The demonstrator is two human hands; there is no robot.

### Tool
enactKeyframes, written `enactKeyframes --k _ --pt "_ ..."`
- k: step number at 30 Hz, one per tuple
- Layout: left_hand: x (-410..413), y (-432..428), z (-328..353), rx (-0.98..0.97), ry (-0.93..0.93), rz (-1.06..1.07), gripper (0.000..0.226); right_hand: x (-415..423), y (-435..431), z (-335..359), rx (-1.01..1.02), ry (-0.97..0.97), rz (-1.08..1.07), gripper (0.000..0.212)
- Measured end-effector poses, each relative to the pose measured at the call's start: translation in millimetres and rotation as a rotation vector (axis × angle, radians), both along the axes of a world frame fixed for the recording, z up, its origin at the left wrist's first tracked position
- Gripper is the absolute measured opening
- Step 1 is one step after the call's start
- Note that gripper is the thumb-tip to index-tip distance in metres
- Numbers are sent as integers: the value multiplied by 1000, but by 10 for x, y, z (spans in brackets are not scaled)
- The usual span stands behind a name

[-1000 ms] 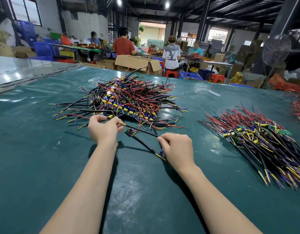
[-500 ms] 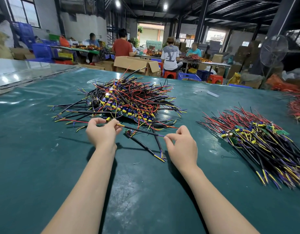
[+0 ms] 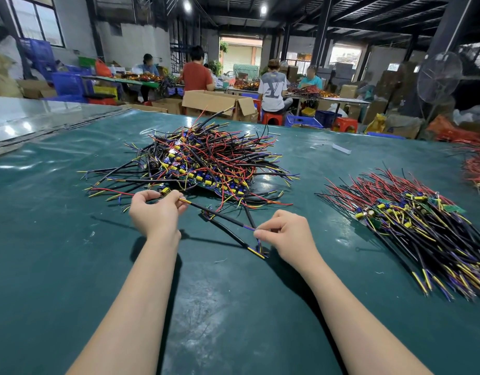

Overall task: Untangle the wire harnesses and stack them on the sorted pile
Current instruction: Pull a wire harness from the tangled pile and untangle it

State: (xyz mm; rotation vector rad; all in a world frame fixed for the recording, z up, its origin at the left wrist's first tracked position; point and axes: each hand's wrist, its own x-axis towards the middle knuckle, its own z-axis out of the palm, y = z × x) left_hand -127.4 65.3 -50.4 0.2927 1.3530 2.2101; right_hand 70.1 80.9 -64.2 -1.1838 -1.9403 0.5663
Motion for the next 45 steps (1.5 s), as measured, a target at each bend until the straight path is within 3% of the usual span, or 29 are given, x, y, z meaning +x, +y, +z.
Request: enactKeyframes --k 5,9,12,16,22,25,31,36,42,45 --pt "-25 1 17 1 -34 3 38 -53 11 -4 -134 189 -79 6" --pt "-45 13 17 23 -101 -2 38 -48 8 10 -403 424 46 24" --pt "-43 27 32 16 -58 -47 38 7 20 22 -566 424 152 31" --pt "-70 28 49 13 14 -83 37 41 -6 102 -696 416 296 18" --pt "5 43 34 6 82 -161 37 139 2 160 -1015 552 577 68" --pt "32 28 41 36 117 -184 36 124 -6 161 -1085 535 560 77" --pt "142 24 49 42 236 -190 35 13 -70 138 -975 329 520 29" --pt "104 25 37 31 209 -161 37 -49 -108 118 -881 266 476 37" --pt "23 47 24 25 82 -139 40 -130 -149 99 -545 131 446 46" --pt "16 58 20 11 79 -162 41 -96 -140 106 -552 178 522 43"
